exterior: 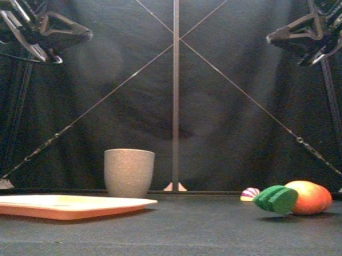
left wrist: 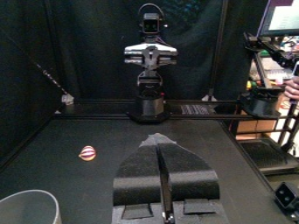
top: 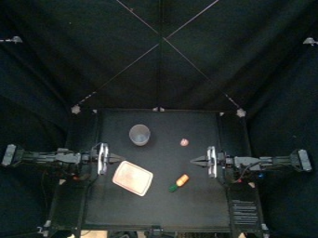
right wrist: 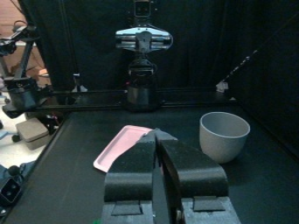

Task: Pick the carrot then place it on the pink plate
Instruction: Pick the carrot

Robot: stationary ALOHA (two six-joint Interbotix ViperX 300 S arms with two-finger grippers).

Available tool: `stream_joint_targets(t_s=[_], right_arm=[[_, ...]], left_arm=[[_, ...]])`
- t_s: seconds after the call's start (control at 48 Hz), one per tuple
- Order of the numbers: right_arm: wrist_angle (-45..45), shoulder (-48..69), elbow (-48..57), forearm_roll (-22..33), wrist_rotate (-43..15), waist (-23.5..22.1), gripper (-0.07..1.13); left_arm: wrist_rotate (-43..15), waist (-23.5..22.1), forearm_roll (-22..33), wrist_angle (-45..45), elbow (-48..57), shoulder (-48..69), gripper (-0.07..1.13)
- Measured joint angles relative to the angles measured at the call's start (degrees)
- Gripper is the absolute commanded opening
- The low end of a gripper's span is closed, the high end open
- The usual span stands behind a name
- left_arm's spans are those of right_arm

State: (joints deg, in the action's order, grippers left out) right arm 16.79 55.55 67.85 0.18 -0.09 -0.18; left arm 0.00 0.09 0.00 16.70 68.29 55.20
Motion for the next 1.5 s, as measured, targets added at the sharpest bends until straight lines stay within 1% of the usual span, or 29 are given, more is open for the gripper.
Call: stream_joint_targets(t_s=[0.104, 0.229, 0.333, 0.521, 0.646, 0.729, 0.833, 0.917, 0.938, 1.125, 1.208, 1.271, 1.396, 1.5], right_arm=[[-0.4, -0.6, 1.7, 0.2, 0.3, -0.5, 0.02], [-1.8, -1.8, 3.2, 0.4, -0.5, -1.8, 0.03], [-5.7, -3.1, 3.3, 0.5, -1.1, -1.9, 0.03], [-14.2, -6.1, 2.1, 1.4, -1.1, 0.7, 0.03], [-18.6, -9.8, 0.8, 1.3, -1.1, 4.1, 0.08], [-19.3, -12.6, 0.0, 0.6, -1.1, 5.8, 0.15], [-19.4, -16.3, -1.0, -0.6, -1.7, 6.5, 0.29], [-19.4, -19.3, -1.6, -1.6, -1.9, 6.5, 0.45], [-19.4, -20.0, -1.8, -1.8, -1.8, 6.5, 0.51], [-19.4, -26.6, -3.5, -3.9, -1.8, 6.2, 0.89], [-19.4, -28.7, -4.0, -4.8, -1.8, 6.1, 1.03], [-19.4, -30.2, -4.4, -5.5, -1.8, 6.1, 1.07], [-19.4, -32.0, -4.6, -7.2, -1.8, 6.1, 1.04], [-19.4, -33.4, -4.6, -8.7, -1.8, 6.4, 1.04]], left_arm=[[0.0, 1.1, 0.2, 0.1, 0.9, 0.1, -0.04], [0.0, 1.6, 0.1, 0.1, 1.1, 0.3, -0.04], [-0.1, 1.6, 0.2, 0.1, 1.1, 0.3, -0.04], [-0.2, 1.7, 0.1, 0.1, 1.3, 0.3, -0.04], [-0.1, 1.6, 0.2, 0.1, 1.3, 0.4, -0.04], [-0.2, 1.7, 0.2, 0.1, 1.4, 0.4, -0.04], [-0.2, 1.7, 0.1, 0.1, 1.4, 0.4, -0.04], [-0.3, 1.7, 0.1, 0.1, 1.5, 0.4, -0.04], [-0.3, 1.7, 0.2, 0.0, 1.5, 0.4, -0.04], [-0.3, 1.7, 0.1, 0.1, 1.6, 0.4, -0.04], [-0.3, 1.7, 0.0, 0.0, 1.6, 0.4, -0.04], [-0.3, 1.8, 0.0, 0.0, 1.6, 0.4, -0.04], [-0.2, 1.7, 0.1, 0.0, 1.6, 0.4, -0.04], [-0.3, 1.8, 0.0, 0.0, 1.6, 0.4, -0.04]])
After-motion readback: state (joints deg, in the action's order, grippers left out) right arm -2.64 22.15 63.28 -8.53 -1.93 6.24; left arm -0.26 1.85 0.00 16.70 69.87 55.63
